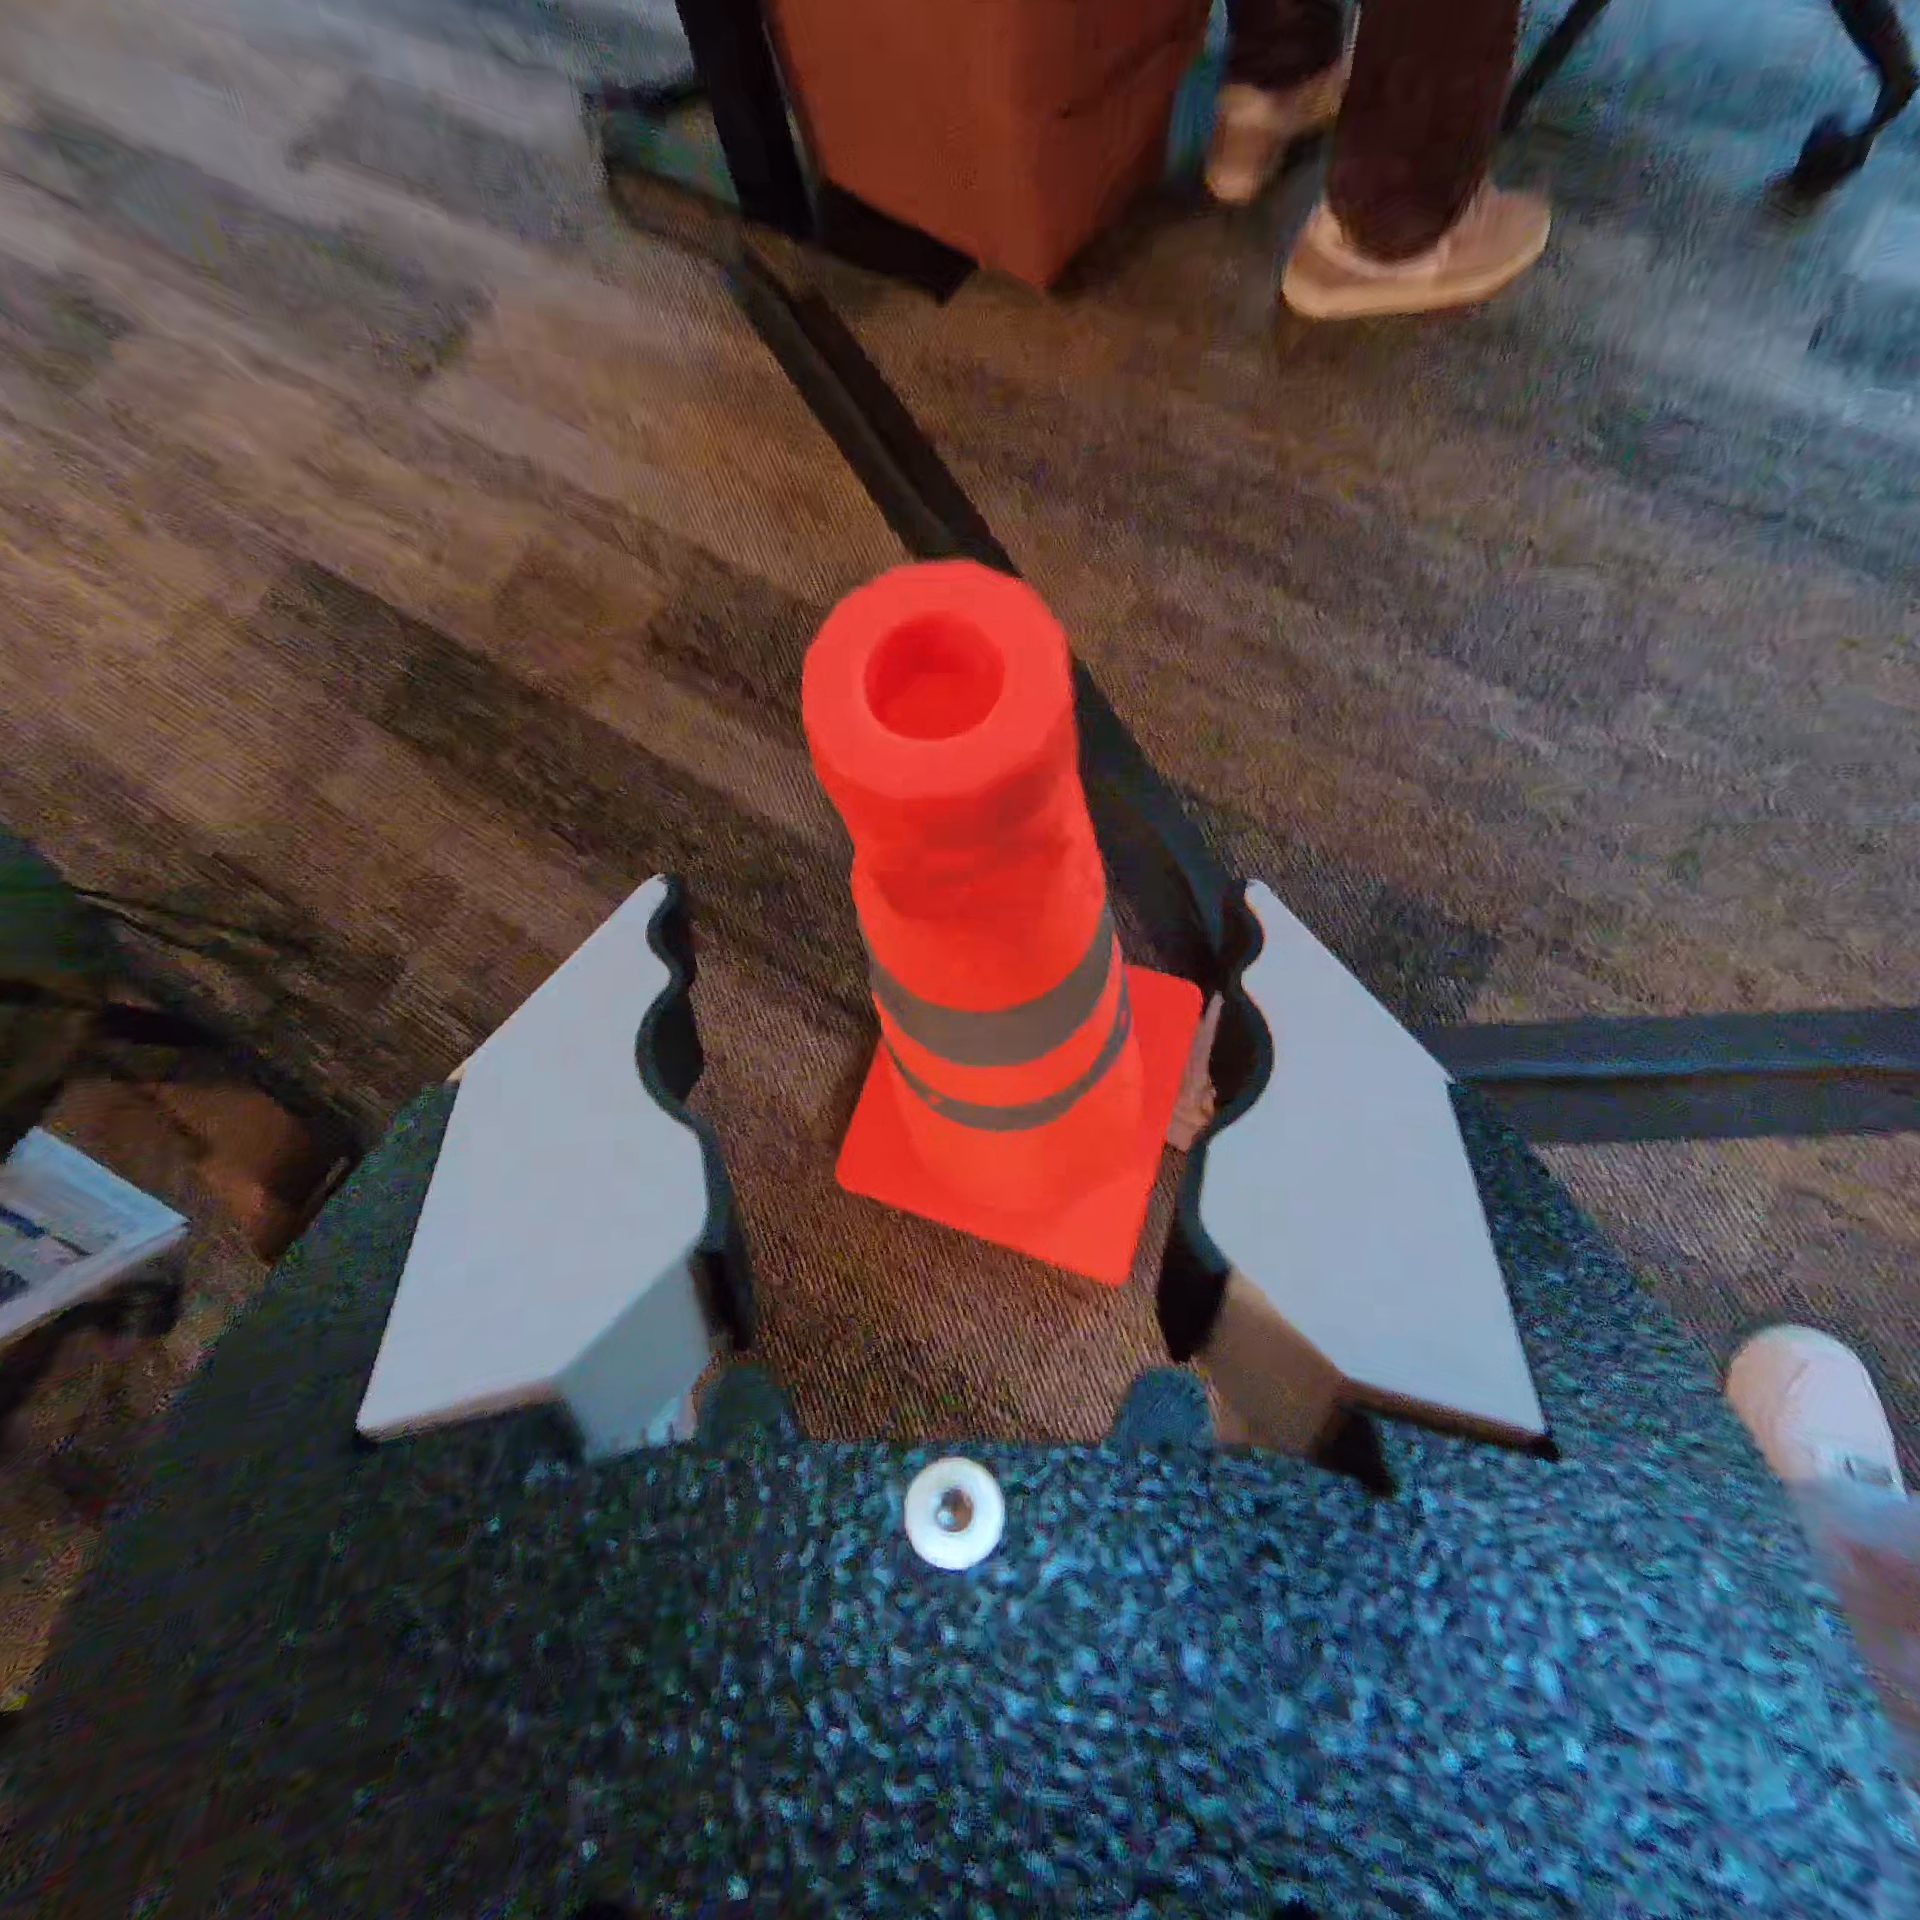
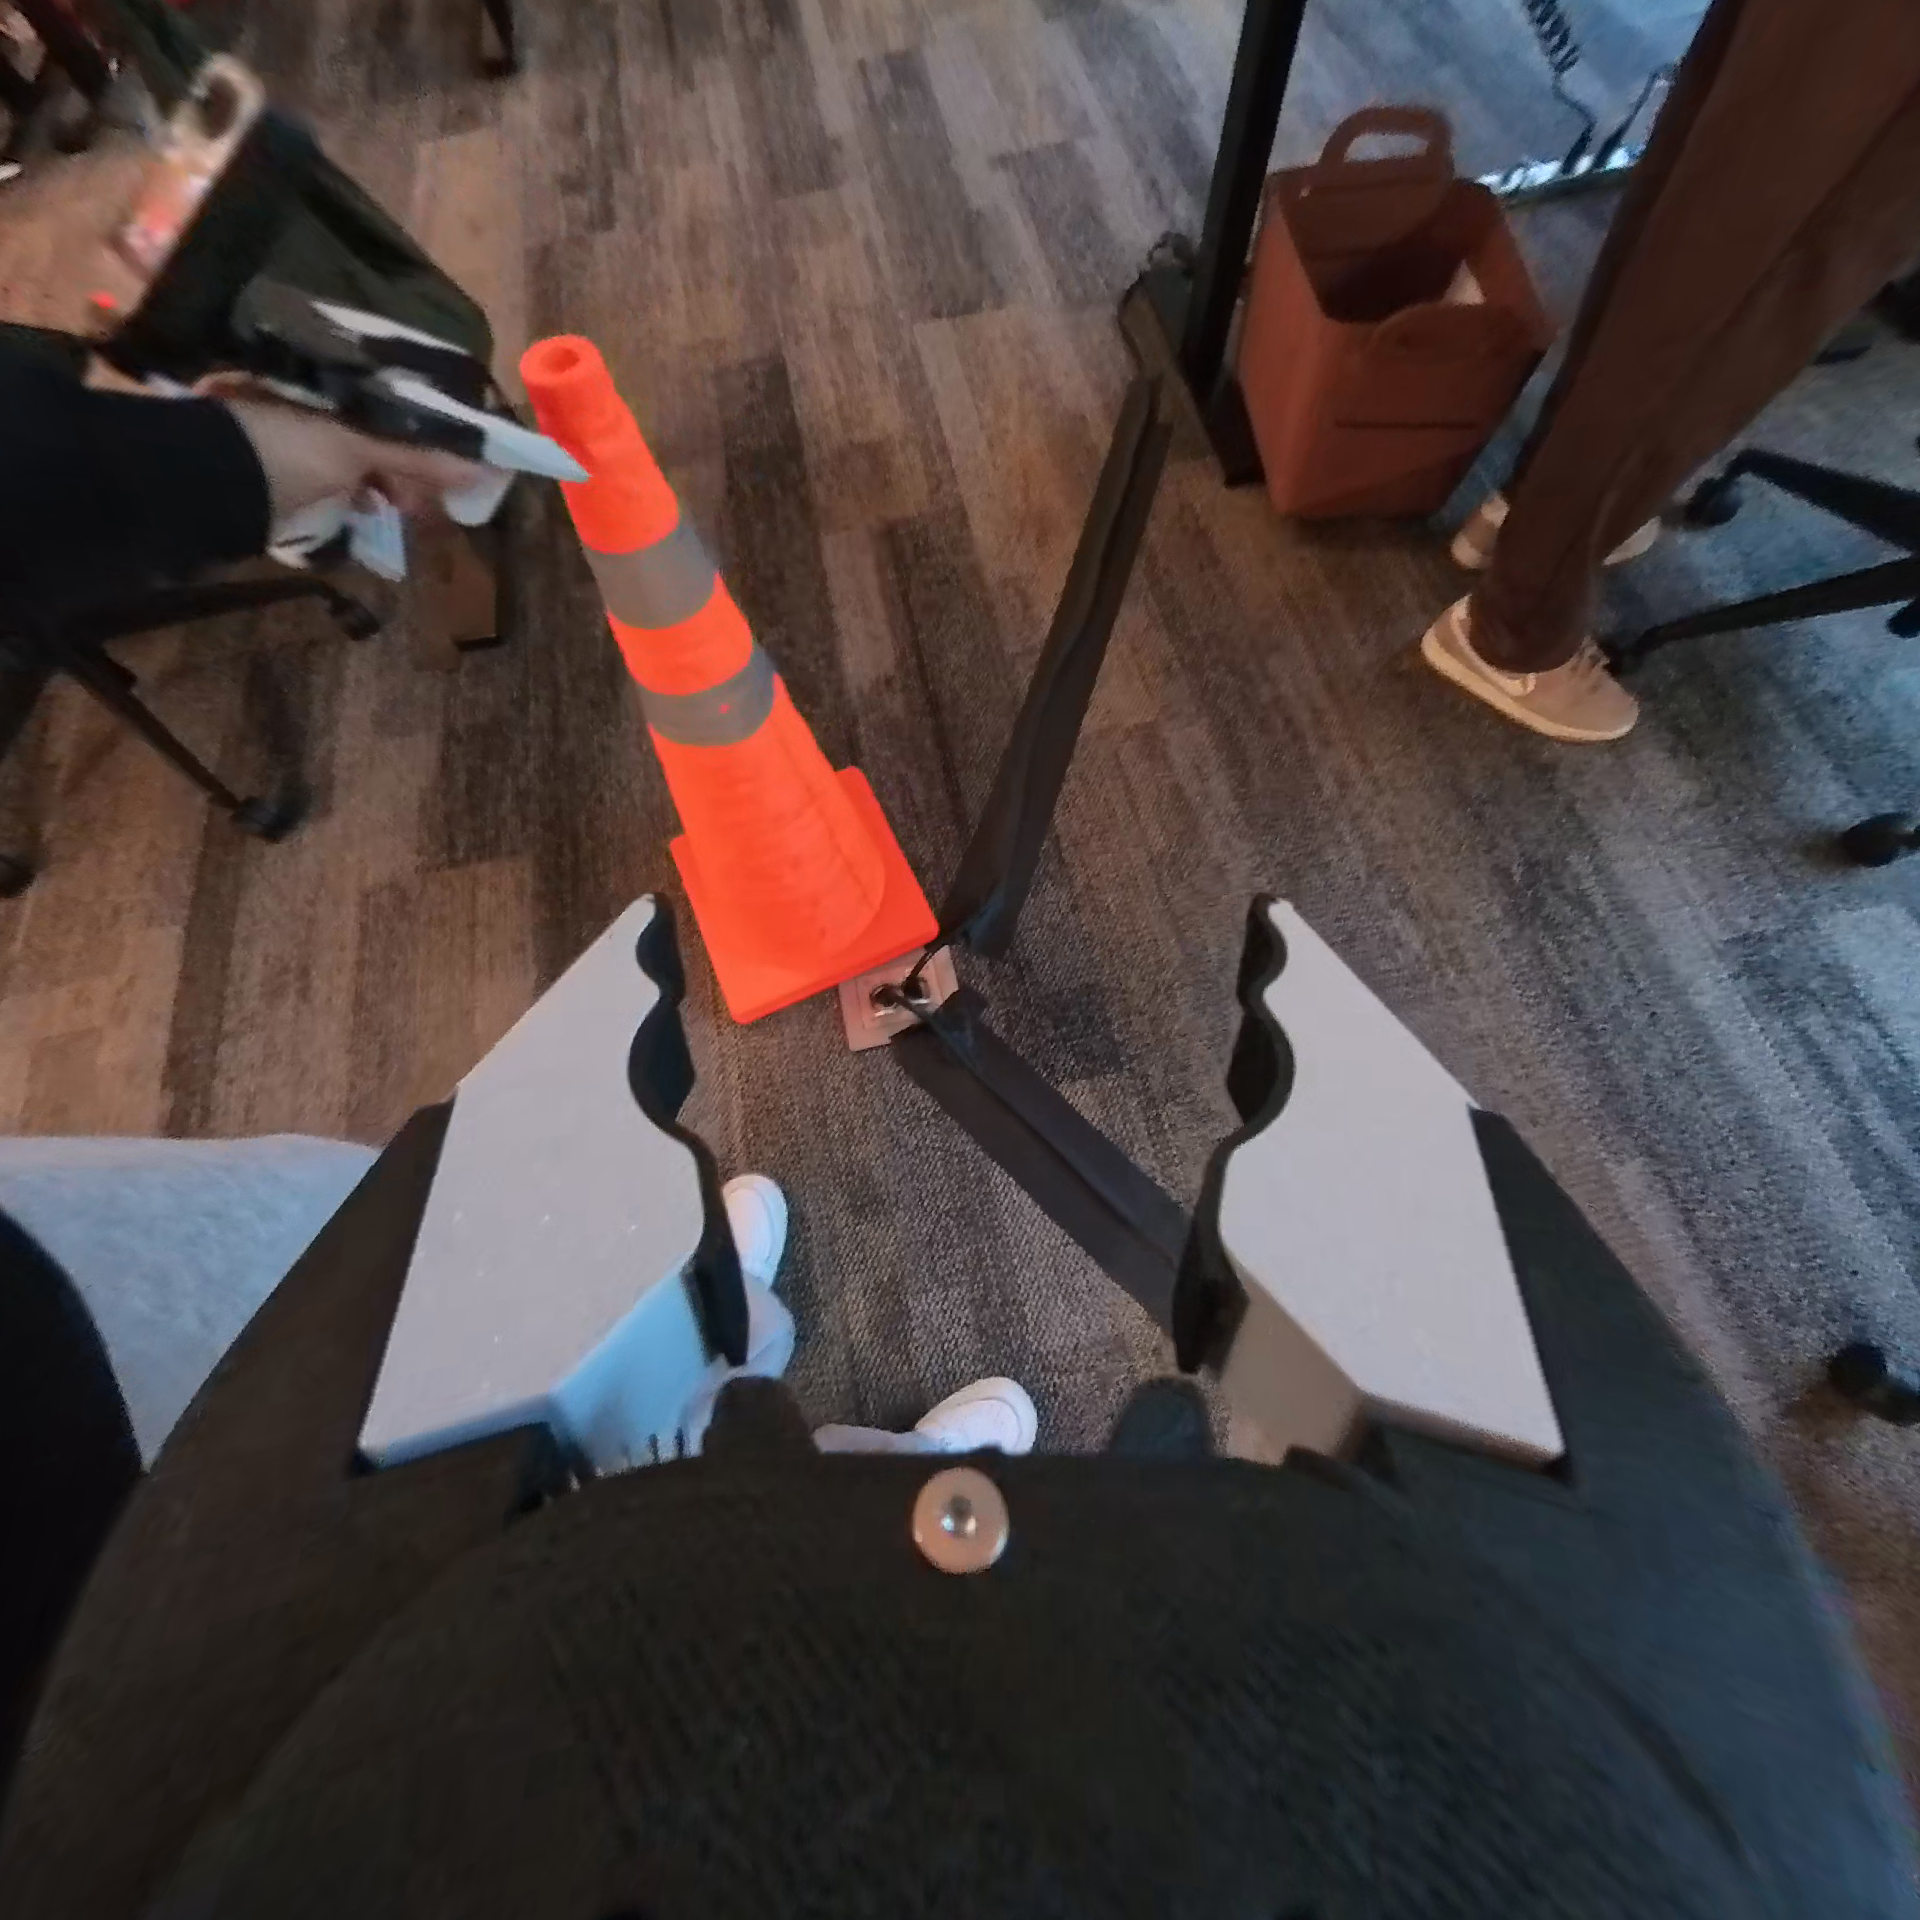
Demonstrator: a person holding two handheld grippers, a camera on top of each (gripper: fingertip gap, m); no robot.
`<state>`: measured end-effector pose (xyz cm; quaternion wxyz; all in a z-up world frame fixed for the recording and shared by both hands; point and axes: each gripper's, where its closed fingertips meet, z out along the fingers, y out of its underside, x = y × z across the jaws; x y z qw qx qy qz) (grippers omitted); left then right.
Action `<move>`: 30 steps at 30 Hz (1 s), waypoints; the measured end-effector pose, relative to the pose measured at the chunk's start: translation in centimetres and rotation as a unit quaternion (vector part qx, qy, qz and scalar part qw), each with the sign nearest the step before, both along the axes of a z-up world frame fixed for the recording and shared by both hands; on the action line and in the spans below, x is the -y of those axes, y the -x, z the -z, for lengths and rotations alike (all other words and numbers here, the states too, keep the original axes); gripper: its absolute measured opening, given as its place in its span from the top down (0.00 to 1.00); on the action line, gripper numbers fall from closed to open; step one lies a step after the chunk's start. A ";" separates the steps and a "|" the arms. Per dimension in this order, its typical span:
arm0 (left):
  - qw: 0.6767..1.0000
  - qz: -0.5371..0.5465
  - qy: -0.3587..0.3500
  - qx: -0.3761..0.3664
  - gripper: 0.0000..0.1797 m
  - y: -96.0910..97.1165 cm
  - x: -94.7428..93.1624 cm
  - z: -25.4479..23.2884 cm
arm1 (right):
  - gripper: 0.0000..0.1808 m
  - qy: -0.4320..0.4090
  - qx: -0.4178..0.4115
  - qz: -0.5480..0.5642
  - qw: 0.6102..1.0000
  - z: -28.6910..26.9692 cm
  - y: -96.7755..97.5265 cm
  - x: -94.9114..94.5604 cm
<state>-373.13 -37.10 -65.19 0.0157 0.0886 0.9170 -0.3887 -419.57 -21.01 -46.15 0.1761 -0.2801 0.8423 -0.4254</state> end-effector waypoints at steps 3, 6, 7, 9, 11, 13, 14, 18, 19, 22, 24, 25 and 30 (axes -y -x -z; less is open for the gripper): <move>0.997 -0.004 0.069 0.023 0.44 1.9 -0.5 -5.5 | 0.41 0.020 0.000 0.019 1.000 -1.2 2.3 0.7; 0.993 0.009 0.113 0.024 0.44 5.7 -0.9 -10.9 | 0.41 0.035 0.001 0.039 0.999 -2.1 5.0 1.2; 0.993 0.021 0.113 0.010 0.45 7.6 -1.1 -12.1 | 0.41 0.041 0.004 0.045 0.998 -2.5 6.0 1.5; 0.993 0.043 0.109 -0.031 0.45 12.2 -1.4 -14.5 | 0.42 0.054 0.011 0.056 0.997 -3.2 7.8 1.9; 0.988 0.076 0.110 -0.076 0.46 17.5 -1.8 -16.7 | 0.43 0.071 0.017 0.071 0.995 -4.0 9.8 2.3; 0.979 0.117 0.113 -0.124 0.48 23.2 -2.4 -19.1 | 0.44 0.086 0.031 0.081 0.993 -4.9 11.3 2.7; 0.973 0.138 0.114 -0.147 0.48 26.0 -2.9 -20.3 | 0.45 0.095 0.038 0.085 0.991 -5.4 12.0 2.8; 0.958 0.190 0.122 -0.175 0.49 33.3 -4.3 -24.2 | 0.47 0.128 0.048 0.075 0.988 -7.0 13.9 3.4; 0.957 0.195 0.126 -0.175 0.49 34.2 -4.6 -25.0 | 0.47 0.133 0.055 0.069 0.987 -7.3 14.0 3.6; 0.958 0.194 0.138 -0.162 0.50 35.0 -5.5 -27.1 | 0.45 0.139 0.098 0.033 0.985 -8.5 12.5 4.5; 0.961 0.184 0.149 -0.144 0.50 34.0 -6.6 -28.5 | 0.42 0.137 0.113 -0.004 0.984 -9.1 10.1 5.0; 0.964 0.174 0.151 -0.132 0.50 33.1 -7.3 -29.0 | 0.41 0.136 0.117 -0.024 0.983 -9.4 8.7 5.2; 0.979 0.096 0.154 -0.094 0.50 25.8 -11.6 -30.2 | 0.42 0.130 0.152 -0.139 0.970 -10.8 -1.1 5.7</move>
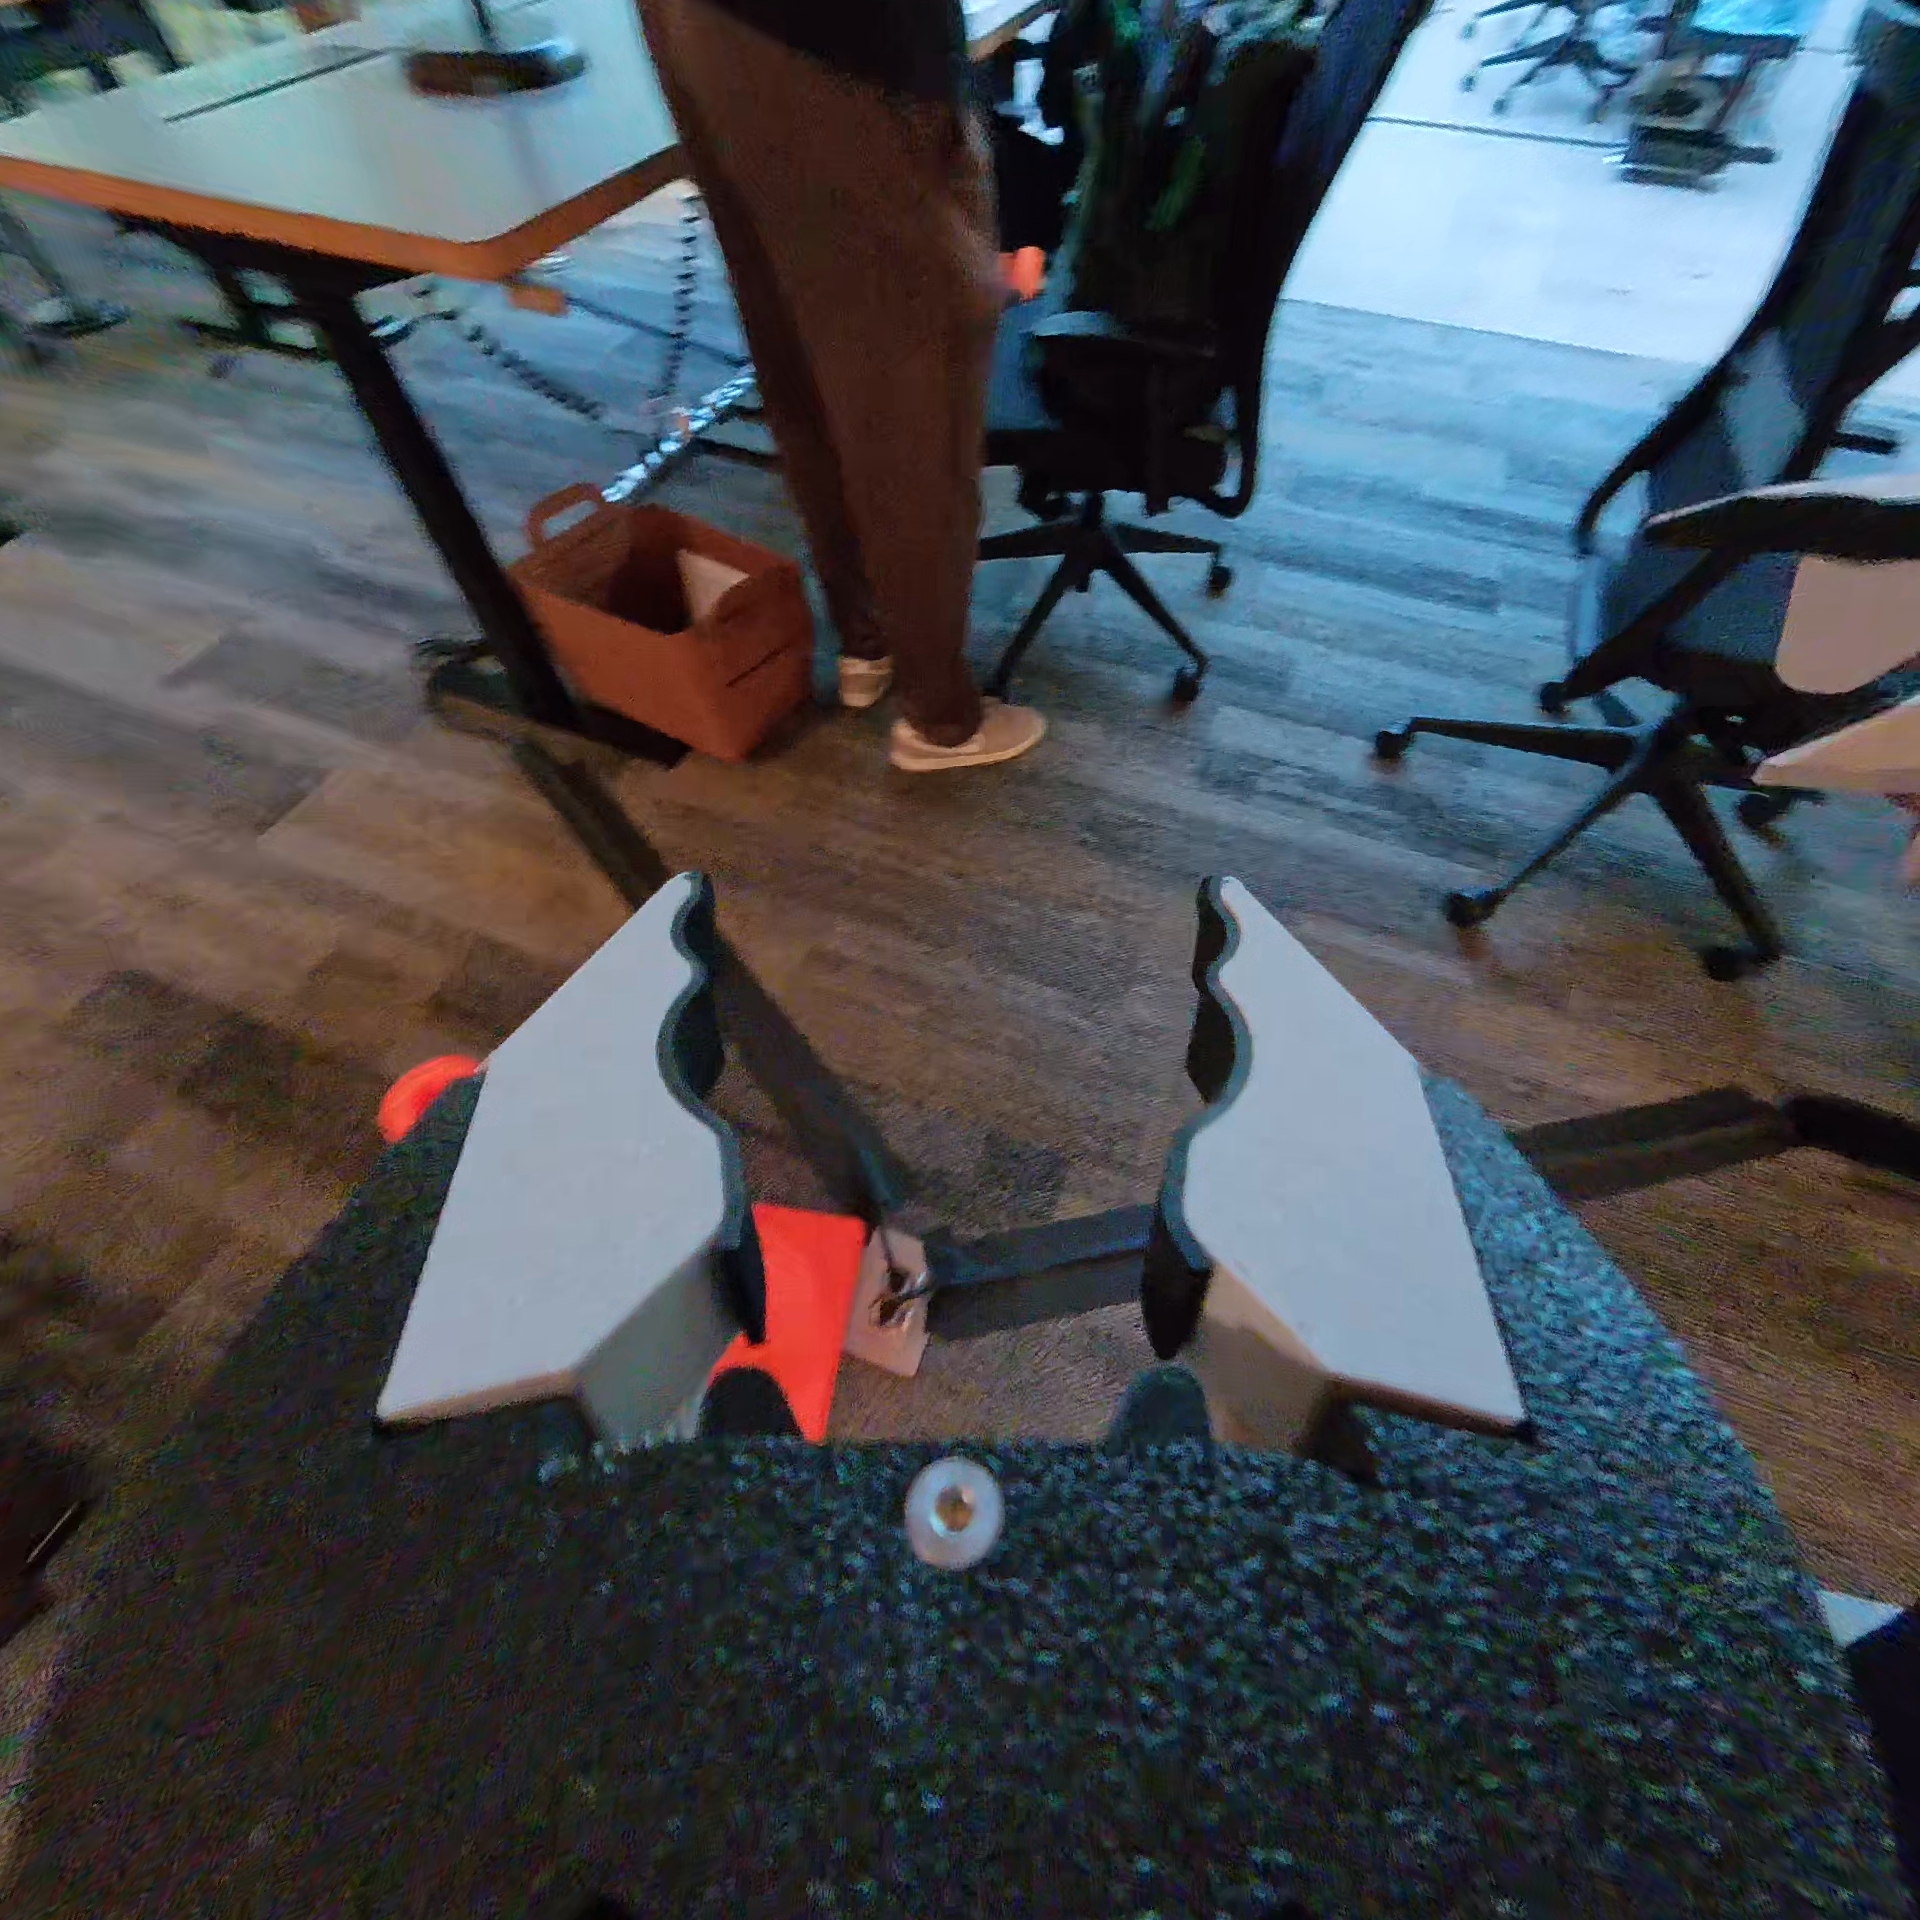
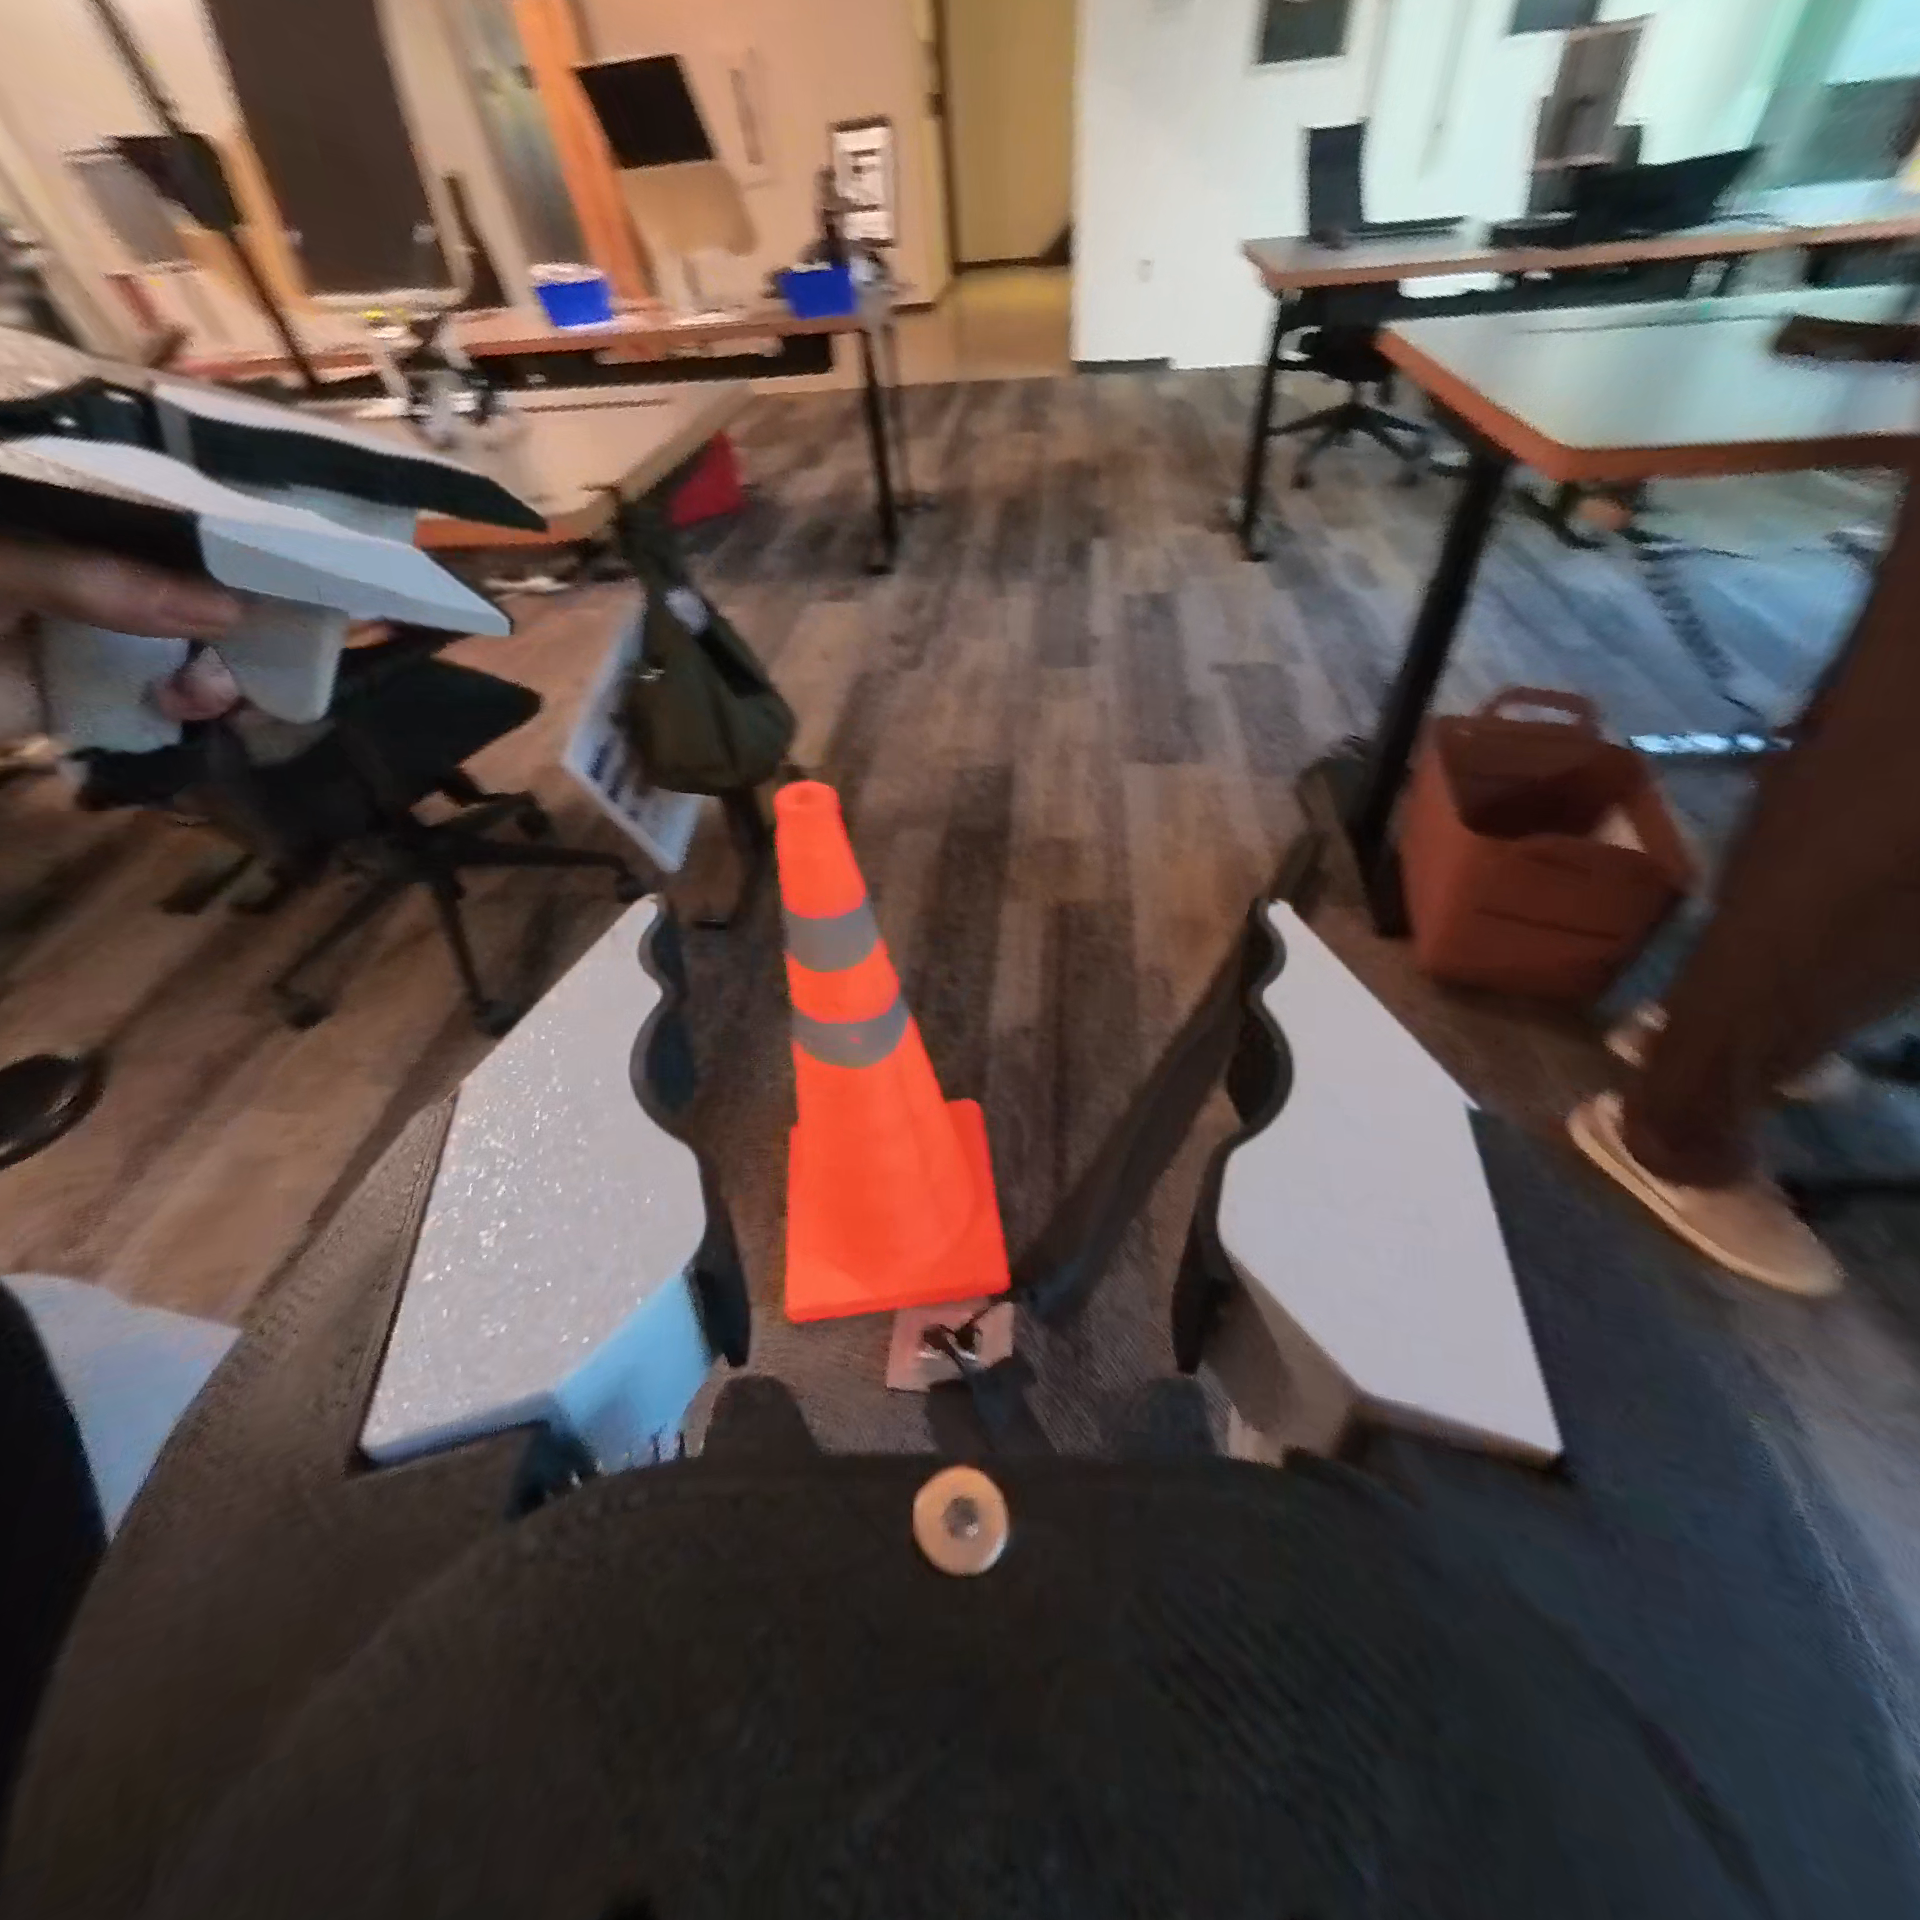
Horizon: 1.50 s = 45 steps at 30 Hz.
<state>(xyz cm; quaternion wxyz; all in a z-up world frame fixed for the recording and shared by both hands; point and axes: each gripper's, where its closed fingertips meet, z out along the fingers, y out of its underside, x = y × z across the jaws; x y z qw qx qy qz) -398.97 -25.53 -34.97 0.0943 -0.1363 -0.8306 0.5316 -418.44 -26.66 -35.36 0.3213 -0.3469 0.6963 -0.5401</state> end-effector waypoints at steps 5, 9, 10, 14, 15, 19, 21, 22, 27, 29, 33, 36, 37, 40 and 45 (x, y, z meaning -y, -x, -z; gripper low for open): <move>0.994 -0.107 0.002 -0.001 0.52 -10.1 -4.4 -0.2 | 0.43 0.025 -0.007 -0.092 0.995 -2.0 -11.1 -1.0; 0.986 -0.164 0.022 -0.033 0.54 -18.2 -6.3 -0.4 | 0.45 0.032 -0.001 -0.142 0.989 -2.7 -20.6 -1.9; 0.986 -0.164 0.029 -0.031 0.54 -20.3 -6.6 -0.5 | 0.45 0.033 -0.004 -0.153 0.988 -2.5 -23.2 -2.1; 0.989 -0.143 0.032 0.004 0.56 -29.3 -8.0 -0.4 | 0.46 0.057 -0.038 -0.165 0.984 -1.5 -33.7 -1.6; 0.990 -0.139 0.031 0.006 0.57 -31.6 -8.3 -0.3 | 0.46 0.064 -0.041 -0.158 0.984 -1.5 -36.3 -1.3; 0.988 -0.151 0.029 -0.017 0.59 -40.8 -9.0 -1.0 | 0.53 0.049 -0.037 -0.132 0.989 -1.7 -46.5 0.0; 0.986 -0.156 0.032 -0.049 0.59 -44.4 -9.3 -2.1 | 0.59 0.057 -0.032 -0.141 0.988 -2.5 -51.0 0.0; 0.985 -0.153 0.040 -0.064 0.59 -45.7 -9.4 -2.8 | 0.61 0.062 -0.032 -0.146 0.987 -2.7 -53.1 0.2; 0.984 -0.125 0.055 -0.113 0.58 -49.8 -8.9 -3.8 | 0.65 0.027 -0.027 -0.160 0.986 -2.5 -61.5 1.8; 0.982 -0.129 0.064 -0.118 0.58 -51.0 -8.2 -3.8 | 0.65 0.034 -0.040 -0.171 0.984 -2.6 -64.0 2.6; 0.980 -0.144 0.063 -0.120 0.57 -53.1 -6.4 -3.4 | 0.64 0.022 -0.056 -0.162 0.985 -1.5 -68.0 5.6; 0.984 -0.146 0.047 -0.090 0.56 -55.4 -4.4 -2.6 | 0.64 0.007 -0.052 -0.171 0.984 -0.5 -72.2 8.2; 0.984 -0.149 0.047 -0.080 0.56 -56.5 -3.4 -2.4 | 0.63 0.011 -0.053 -0.176 0.983 -0.2 -73.3 9.3; 0.983 -0.163 0.044 -0.072 0.56 -60.3 0.8 -2.1 | 0.61 0.020 -0.059 -0.173 0.983 0.6 -76.1 14.2; 0.988 -0.135 0.049 -0.060 0.56 -66.2 12.9 -1.9 | 0.57 0.027 -0.066 -0.127 0.989 2.2 -77.7 26.2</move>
